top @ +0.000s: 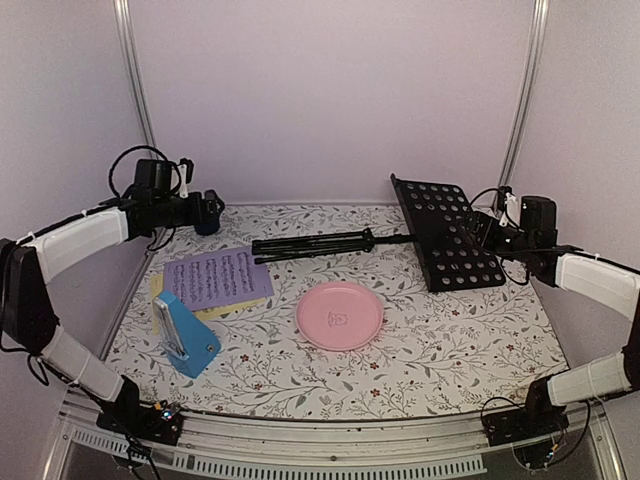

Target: Set up the instrument practice props

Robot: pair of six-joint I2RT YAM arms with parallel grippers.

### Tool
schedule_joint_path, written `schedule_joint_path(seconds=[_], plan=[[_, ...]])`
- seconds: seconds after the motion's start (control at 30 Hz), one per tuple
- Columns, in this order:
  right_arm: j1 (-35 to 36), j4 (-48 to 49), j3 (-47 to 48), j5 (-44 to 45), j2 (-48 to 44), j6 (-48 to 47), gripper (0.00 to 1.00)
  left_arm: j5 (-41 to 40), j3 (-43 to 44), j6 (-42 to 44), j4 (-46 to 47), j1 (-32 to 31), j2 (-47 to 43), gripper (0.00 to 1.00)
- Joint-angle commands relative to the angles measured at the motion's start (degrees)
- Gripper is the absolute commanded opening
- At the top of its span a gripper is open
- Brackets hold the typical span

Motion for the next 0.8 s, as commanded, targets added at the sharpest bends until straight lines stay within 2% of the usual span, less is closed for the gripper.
schedule_joint_path(seconds=[0.0,0.1,0.2,0.37,0.67,0.77], plan=[[0.61,3.67,3.39,-1.04,1.55,1.29,0.99,11.52,9.24,7.80,-0.62,-2.29,5.72,0.99],[0.81,5.29,4.61,-3.41,2.49,3.38,0.99,16.36,16.63,13.02,-4.62,-4.35,11.20,0.99],[1.14,5.54,7.72,-7.00,4.63,4.92,0.99,17.88,23.73,16.36,-8.06,-6.68,17.31,0.99],[4.89,-2.09,18.60,-4.17,11.98,3.46,0.99,17.53,31.45,18.92,-11.39,-10.36,24.65,0.99],[11.63,-16.24,38.25,5.28,30.00,-5.51,0.99,16.45,32.51,19.65,-12.53,-13.70,26.85,0.99],[12.17,-16.98,40.88,7.84,32.65,-7.73,0.99,15.89,31.36,19.56,-11.87,-14.24,26.46,0.99]])
